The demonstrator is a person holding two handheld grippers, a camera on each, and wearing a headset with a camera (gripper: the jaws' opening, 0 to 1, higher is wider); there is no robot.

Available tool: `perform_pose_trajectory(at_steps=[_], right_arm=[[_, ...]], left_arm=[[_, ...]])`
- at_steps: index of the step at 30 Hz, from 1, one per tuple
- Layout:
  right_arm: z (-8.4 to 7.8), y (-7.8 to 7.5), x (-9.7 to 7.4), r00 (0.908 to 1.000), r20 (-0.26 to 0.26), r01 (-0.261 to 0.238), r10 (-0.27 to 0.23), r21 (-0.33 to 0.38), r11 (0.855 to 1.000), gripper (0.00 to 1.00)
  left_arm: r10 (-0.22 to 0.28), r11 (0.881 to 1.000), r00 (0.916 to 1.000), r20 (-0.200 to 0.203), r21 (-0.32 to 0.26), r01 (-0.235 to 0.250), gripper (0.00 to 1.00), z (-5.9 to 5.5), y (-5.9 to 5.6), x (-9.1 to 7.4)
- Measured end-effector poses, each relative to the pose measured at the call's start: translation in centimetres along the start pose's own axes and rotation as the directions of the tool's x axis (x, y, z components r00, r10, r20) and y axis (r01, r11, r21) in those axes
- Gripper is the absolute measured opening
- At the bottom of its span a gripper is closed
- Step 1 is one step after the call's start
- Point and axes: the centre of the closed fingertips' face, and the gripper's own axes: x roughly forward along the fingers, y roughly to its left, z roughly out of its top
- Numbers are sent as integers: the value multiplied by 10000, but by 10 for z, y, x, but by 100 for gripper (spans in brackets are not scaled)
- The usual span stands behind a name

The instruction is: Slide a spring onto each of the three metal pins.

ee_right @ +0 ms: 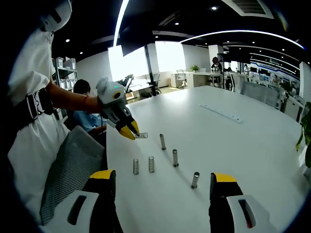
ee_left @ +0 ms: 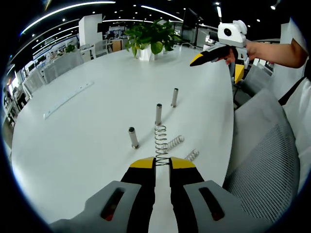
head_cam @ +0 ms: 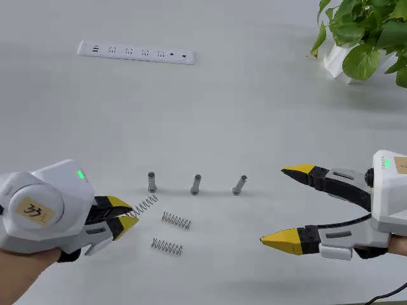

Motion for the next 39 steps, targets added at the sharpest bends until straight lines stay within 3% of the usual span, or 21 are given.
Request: perform_pose_trajectory(at_steps=[7,15,25,34,39], right_arm=[[32,9,14,9975,658,-267,240,416,9988,69],[58,24,35,9879,1428,-770,603,1138,9905,51],[65,30,57,9814,1701,-1179,887,1699,9784,34],[76,34,63,9670,2291,-1693,1115,2506,9532,25],[78,35,63,9636,2414,-1818,1151,2755,9440,22]], left_arm=[[-123,9999,9955,934,-102,133,7,29,-10,-6],[-432,9990,9858,1624,13,436,7,48,-22,-5],[-805,9967,9676,2394,166,788,7,66,-33,-7],[-1065,9943,9520,2870,221,1046,7,77,-39,-8],[-1109,9937,9454,3063,167,1111,7,81,-39,-10]])
